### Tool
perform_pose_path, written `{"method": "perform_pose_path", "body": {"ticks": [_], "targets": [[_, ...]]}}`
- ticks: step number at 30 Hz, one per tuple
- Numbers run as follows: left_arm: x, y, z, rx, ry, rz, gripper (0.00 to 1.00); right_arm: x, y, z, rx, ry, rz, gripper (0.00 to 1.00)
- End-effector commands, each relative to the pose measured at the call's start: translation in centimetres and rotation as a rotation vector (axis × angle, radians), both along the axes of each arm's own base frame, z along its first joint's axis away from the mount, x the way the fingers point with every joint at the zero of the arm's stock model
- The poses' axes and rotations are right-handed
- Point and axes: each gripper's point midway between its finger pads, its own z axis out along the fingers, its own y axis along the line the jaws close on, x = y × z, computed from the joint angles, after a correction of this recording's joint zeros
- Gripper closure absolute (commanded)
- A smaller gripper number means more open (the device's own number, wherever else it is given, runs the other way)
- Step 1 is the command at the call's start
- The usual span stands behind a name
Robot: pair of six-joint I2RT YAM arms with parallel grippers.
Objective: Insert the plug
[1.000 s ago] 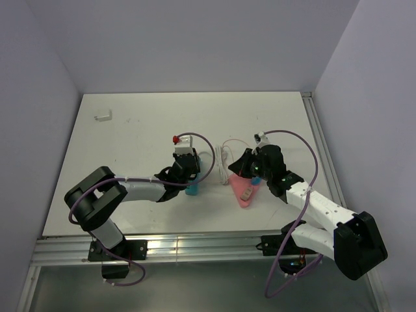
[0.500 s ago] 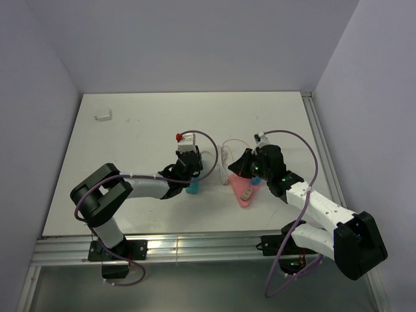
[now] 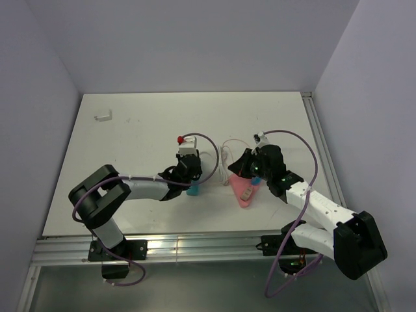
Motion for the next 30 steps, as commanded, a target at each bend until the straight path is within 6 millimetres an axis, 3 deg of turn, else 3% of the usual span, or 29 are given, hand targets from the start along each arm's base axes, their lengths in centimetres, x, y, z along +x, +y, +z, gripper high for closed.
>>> {"method": "perform_pose_path", "body": {"ticks": [1,10,16,19,20,22,30], "targets": [[-2.6,2.1,-4.1,0.137,0.119,-0.016,1.00,0.5,0.0,0.7,0.002,-0.047,0.004,1.00],[-2.2,2.8,-5.8,0.187,0.144,0.046,1.00,0.5,0.2,0.8,0.006,-0.047,0.008,1.00],[-2.9,3.4,-8.8,0.216,0.193,0.099,1.00,0.6,-0.1,0.7,-0.002,-0.050,-0.001,1.00],[-3.6,3.4,-10.2,0.286,0.195,0.130,1.00,0.6,-0.1,0.7,-0.005,-0.048,0.000,1.00],[-4.6,4.1,-11.5,0.372,0.214,0.146,1.00,0.5,-0.1,0.7,-0.003,-0.049,-0.001,1.00],[-4.8,3.5,-12.4,0.399,0.230,0.156,1.00,0.6,-0.1,0.8,-0.004,-0.051,-0.003,1.00],[-6.0,3.7,-14.8,0.500,0.318,0.118,1.00,0.4,-0.3,0.8,-0.007,-0.052,-0.010,1.00]]}}
